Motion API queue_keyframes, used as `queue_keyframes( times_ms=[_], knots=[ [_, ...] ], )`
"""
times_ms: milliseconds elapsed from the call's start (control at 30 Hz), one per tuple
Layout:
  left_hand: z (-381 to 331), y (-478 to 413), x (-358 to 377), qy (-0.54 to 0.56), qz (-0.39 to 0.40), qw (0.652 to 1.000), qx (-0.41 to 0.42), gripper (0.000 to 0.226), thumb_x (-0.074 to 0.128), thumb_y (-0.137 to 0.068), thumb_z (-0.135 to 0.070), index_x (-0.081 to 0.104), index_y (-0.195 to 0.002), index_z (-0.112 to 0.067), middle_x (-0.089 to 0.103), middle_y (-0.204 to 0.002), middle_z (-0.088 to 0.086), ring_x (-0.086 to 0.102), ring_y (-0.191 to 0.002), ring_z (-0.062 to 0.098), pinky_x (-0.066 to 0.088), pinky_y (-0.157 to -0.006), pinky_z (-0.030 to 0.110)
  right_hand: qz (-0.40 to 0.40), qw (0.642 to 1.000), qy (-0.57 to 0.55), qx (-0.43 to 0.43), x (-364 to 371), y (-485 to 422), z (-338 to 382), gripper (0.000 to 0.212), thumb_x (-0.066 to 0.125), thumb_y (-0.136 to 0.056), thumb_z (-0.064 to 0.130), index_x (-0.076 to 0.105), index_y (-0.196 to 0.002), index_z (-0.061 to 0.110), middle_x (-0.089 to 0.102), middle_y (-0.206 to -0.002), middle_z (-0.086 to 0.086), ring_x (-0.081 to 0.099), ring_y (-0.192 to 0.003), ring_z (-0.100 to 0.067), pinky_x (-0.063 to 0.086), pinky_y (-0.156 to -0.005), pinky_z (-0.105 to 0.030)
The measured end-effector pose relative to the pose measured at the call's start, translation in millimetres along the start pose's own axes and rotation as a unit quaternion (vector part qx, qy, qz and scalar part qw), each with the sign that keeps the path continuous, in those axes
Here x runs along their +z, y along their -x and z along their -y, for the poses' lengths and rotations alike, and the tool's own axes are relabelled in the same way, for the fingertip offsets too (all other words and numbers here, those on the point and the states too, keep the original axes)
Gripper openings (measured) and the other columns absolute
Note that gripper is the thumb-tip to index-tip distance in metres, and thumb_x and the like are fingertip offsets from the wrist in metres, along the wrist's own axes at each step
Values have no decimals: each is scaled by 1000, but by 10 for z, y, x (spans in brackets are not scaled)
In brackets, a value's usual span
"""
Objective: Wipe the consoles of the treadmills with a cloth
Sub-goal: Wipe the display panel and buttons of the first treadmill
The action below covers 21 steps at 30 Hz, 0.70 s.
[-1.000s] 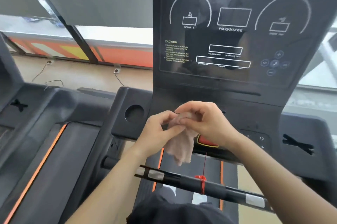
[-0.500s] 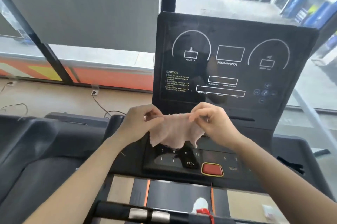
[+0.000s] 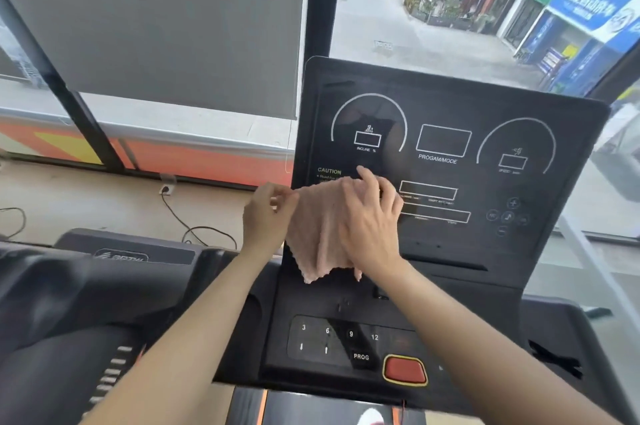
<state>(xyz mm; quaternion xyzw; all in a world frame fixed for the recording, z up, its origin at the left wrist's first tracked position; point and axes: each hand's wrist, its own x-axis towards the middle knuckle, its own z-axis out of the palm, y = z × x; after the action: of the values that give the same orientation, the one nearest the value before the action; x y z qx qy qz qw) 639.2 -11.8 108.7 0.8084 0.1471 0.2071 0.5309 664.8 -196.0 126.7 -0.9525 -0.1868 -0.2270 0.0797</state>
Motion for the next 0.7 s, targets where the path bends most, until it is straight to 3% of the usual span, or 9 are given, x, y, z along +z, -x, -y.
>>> queue_keyframes(
  times_ms=[100, 167, 267, 367, 500, 600, 700],
  knots=[
    [83, -41, 35, 29, -10, 999, -21, 6, 70, -94, -26, 66, -90, -24, 68, -91, -15, 64, -89, 2, 48, -72, 25, -6, 1000, 14, 19, 169, 92, 82, 77, 76, -73, 23, 50, -144, 9, 33, -142, -8, 36, -111, -32, 39, -92, -46],
    [112, -71, 46, 46, -9, 998, -31, 7, 71, -94, -26, 67, -91, -20, 69, -91, -16, 63, -89, 0, 47, -72, 24, -15, 1000, -2, 7, 233, 95, 98, 77, 77, -73, 15, 49, -144, 1, 34, -132, -12, 38, -102, -31, 49, -84, -44],
    [156, -65, 56, 63, -7, 997, -43, 9, 71, -93, -27, 66, -87, -24, 69, -90, -15, 63, -88, 1, 48, -74, 22, -29, 996, -85, -23, 315, 136, 121, 71, 68, -78, -7, 43, -144, -10, 34, -132, -18, 46, -113, -37, 55, -93, -41],
    [196, -78, 57, 79, -3, 996, -43, 12, 72, -93, -25, 65, -84, -29, 71, -89, -14, 65, -88, 2, 50, -77, 24, -30, 979, -156, -125, 400, 239, 110, 54, 51, -90, -2, 48, -144, -5, 46, -137, -30, 48, -122, -45, 47, -105, -54],
    [241, -102, 48, 93, 10, 994, -48, 15, 72, -94, -24, 65, -82, -31, 71, -86, -13, 65, -85, 2, 52, -79, 25, -22, 962, -62, -264, 487, 263, -34, 53, 59, -91, 14, 55, -144, 16, 43, -153, -13, 40, -139, -38, 36, -113, -52],
    [318, -87, 44, 106, 18, 993, -56, 12, 71, -95, -24, 67, -85, -29, 72, -88, -10, 66, -86, 6, 53, -80, 28, 26, 930, 12, -366, 547, 161, -162, 61, 61, -96, 18, 42, -153, 17, 32, -164, -8, 26, -152, -34, 21, -124, -50],
    [380, -59, 32, 125, 24, 989, -69, 12, 71, -95, -21, 69, -87, -30, 73, -88, -14, 66, -86, 0, 56, -80, 32, 70, 912, 83, -395, 569, 92, -222, 65, 52, -102, 30, 24, -160, 23, 18, -169, -6, 11, -156, -34, 8, -127, -49]
  ],
)
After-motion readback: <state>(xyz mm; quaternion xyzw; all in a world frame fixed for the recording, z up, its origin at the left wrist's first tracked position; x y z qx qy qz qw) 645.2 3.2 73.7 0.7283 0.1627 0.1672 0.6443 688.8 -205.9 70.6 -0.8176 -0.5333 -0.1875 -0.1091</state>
